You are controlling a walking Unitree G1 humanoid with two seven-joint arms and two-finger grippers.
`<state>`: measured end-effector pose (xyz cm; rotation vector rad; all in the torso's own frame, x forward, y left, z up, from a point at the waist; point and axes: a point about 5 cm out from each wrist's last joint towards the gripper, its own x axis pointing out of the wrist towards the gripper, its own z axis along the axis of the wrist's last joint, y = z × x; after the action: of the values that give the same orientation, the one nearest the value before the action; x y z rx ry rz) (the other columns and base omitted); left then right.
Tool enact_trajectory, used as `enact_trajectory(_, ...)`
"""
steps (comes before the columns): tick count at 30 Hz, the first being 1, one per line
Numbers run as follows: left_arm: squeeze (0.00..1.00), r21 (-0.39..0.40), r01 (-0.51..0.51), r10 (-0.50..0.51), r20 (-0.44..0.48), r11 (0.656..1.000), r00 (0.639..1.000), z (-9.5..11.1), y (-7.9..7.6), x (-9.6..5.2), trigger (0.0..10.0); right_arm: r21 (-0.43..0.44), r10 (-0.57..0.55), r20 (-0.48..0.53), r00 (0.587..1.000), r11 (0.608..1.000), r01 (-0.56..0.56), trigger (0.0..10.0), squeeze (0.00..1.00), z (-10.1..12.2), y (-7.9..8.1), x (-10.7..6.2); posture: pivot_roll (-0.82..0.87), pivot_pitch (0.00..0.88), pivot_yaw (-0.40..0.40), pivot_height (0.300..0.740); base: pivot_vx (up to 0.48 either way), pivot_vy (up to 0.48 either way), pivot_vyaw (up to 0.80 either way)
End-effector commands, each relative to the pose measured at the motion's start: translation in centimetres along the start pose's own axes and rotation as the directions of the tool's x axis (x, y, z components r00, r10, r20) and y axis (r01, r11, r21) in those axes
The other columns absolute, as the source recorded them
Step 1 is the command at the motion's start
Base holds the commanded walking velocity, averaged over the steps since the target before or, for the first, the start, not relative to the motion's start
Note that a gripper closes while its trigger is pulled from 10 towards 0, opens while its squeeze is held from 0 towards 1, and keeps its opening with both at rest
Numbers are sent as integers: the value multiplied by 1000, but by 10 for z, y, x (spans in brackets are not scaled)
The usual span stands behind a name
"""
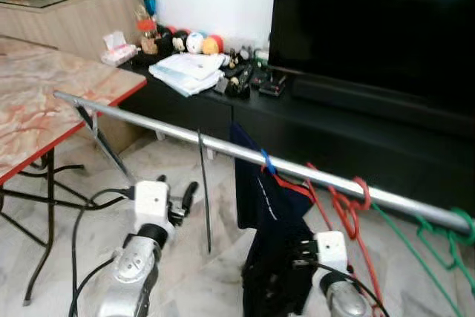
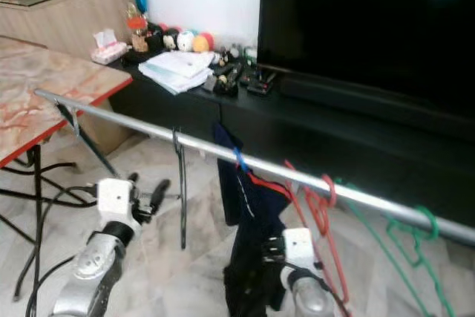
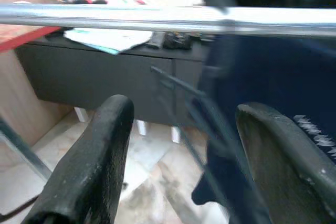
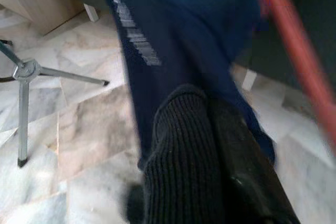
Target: Hang hanger
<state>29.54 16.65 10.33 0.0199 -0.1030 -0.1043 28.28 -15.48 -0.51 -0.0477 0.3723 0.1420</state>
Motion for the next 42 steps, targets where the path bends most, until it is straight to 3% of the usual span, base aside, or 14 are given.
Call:
enact_trajectory(1,0,1,-29,29,-9,1000,1000,-1,10,-4,10000,2,30,33,999,1000,-31,10000,0,9,11,5,44,74,35,740,0,0,0)
enact_trajectory(14,0,-24,21,-22,-81,1000,996,-6,7,-11,10000,4,36,31,999,999,-36,10000,0,8,14,5,45,81,39,740,0,0,0)
enact_trajectory(16,0,-46,22,-28,-127,999,992,-9,7,-12,10000,4,36,31,999,999,-36,10000,0,8,14,5,48,82,39,740,0,0,0)
enact_trajectory(19,0,-161,41,-73,-197,986,978,-10,5,-9,10000,1,38,28,999,999,-38,10000,0,8,14,5,50,83,37,740,0,0,0)
enact_trajectory(22,0,-198,64,-106,-208,978,972,-7,3,-6,10000,1,40,27,999,999,-40,10000,0,8,15,5,49,82,37,740,0,0,0)
enact_trajectory(25,0,-233,177,-228,-214,956,950,3,-4,1,10000,0,43,25,999,999,-43,10000,0,8,15,5,48,81,40,740,0,0,0)
enact_trajectory(27,1000,-210,208,-256,-235,955,938,11,-5,7,10000,0,42,25,999,999,-42,10000,0,8,15,5,46,81,42,740,0,0,0)
enact_trajectory(32,1000,-267,196,-261,-234,944,936,24,-5,17,10000,0,40,23,999,999,-40,10000,0,8,15,5,46,83,43,740,0,0,0)
enact_trajectory(36,1000,-196,207,-268,-369,958,890,17,-6,23,10000,-3,44,21,999,999,-44,10000,0,8,15,6,45,83,44,740,0,0,0)
enact_trajectory(42,1000,-222,160,-239,-395,962,887,15,-9,38,10000,-2,43,23,999,999,-43,10000,0,10,15,6,50,82,42,740,0,0,0)
